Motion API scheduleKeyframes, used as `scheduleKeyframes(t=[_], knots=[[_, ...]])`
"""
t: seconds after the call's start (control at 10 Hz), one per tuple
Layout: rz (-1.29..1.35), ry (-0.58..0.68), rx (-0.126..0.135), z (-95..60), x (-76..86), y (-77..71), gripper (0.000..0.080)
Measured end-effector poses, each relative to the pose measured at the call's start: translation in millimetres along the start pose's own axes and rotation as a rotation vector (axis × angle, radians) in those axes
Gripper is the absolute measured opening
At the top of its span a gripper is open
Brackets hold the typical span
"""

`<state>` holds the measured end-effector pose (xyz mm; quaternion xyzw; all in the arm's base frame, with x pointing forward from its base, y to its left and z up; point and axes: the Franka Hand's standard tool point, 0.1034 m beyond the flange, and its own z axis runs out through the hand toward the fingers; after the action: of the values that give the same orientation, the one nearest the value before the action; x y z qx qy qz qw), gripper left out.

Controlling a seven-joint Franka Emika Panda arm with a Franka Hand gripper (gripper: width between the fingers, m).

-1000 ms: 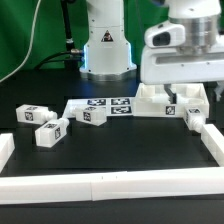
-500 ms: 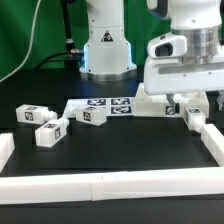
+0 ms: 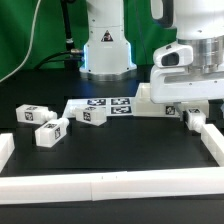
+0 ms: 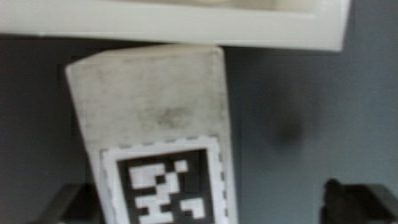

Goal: Assemble one leg

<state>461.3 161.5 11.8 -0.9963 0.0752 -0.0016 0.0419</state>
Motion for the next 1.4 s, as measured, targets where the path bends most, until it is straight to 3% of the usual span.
scheduleKeyframes(t=[0.1,0.2,0.3,0.6,0.9,1.3,1.4], knots=[[-0.001,0.000,0.000,0.0,0.0,0.0,0.0388],[-0.002,0.000,0.000,0.0,0.1,0.0,0.0388],[-0.010,0.000,0.000,-0.1,0.1,0.7,0.0285],[-0.121,0.014,-0.015,-8.4,12.3,29.0,0.0285],[-0.220,0.015,-0.028,-30.4,33.8,58.4,0.0285],[-0.281,0.018,-0.059,-30.5,41.8,100.9,0.0285],[-0.280,0.017,-0.058,-30.1,41.4,100.4,0.0285]])
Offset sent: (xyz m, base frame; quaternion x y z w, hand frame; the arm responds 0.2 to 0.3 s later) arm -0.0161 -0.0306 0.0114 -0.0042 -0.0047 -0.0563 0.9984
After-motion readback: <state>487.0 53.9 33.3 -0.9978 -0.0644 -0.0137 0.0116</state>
